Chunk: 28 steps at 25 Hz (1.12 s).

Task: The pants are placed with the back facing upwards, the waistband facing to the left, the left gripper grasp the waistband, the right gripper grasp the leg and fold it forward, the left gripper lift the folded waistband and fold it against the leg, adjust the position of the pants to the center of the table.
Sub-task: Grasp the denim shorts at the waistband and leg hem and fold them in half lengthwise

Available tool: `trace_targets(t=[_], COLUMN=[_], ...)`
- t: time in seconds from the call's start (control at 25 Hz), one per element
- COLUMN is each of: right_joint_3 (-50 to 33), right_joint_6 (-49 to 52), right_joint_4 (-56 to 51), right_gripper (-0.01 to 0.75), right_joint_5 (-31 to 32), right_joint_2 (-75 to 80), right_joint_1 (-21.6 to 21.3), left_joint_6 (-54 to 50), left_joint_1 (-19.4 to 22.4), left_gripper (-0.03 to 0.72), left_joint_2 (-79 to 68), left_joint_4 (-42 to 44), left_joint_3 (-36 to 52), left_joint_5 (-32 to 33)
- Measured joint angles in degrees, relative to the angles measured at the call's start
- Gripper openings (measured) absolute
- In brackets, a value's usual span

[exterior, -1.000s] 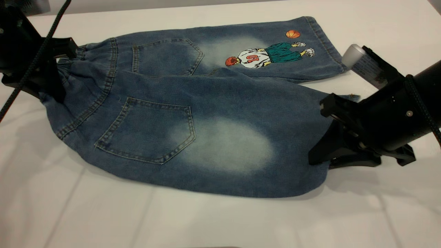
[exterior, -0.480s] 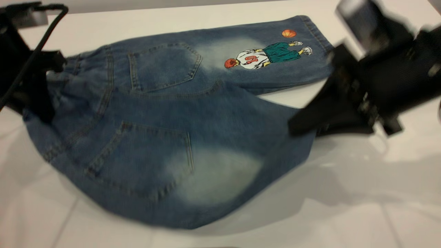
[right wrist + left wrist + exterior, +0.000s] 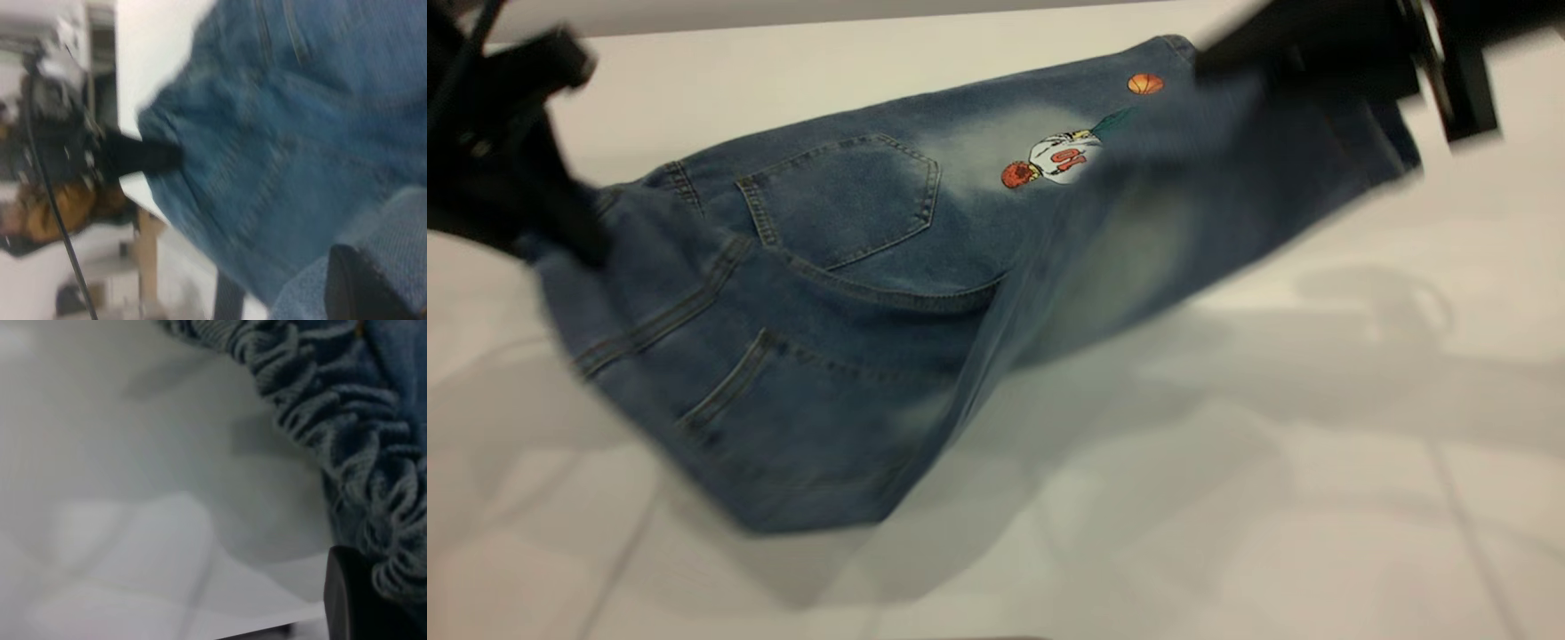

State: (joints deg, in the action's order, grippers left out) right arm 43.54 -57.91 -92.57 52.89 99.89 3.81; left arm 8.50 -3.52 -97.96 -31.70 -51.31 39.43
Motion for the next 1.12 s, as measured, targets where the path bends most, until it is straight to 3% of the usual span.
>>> trace_targets(t=[0.24, 0.52, 0.76, 1.0, 1.12], right_joint_3=[8.6, 18.2, 25.6, 31.8, 35.2], right_joint_6=[3.3, 6.1, 12.0, 19.8, 22.9], right_joint_4=[-3.4, -9.2, -10.1, -10.2, -10.2], right_gripper=[0.027, 0.027, 0.027, 0.028, 0.028], right_joint_5=[-4.1, -5.4, -8.4, -9.5, -9.7], right_joint_2=[7.0, 17.7, 25.3, 31.1, 33.6], right_joint_1=[0.0, 0.0, 0.0, -0.1, -0.7], left_joint_6=[0.0, 0.0, 1.4, 9.7, 12.8], left_joint_1=[0.3, 3.6, 5.9, 6.0, 6.0], left_gripper=[0.098, 0.098, 0.098, 0.098, 0.098], left_joint_2=[0.0, -3.3, -12.4, -19.0, -20.9], left_joint_4=[-14.2, -32.2, -47.5, -66.1, -69.1], left_joint_3=[0.0, 0.0, 0.0, -0.2, -2.1], left_joint_5=[-8.5, -18.9, -21.6, -21.7, -20.0])
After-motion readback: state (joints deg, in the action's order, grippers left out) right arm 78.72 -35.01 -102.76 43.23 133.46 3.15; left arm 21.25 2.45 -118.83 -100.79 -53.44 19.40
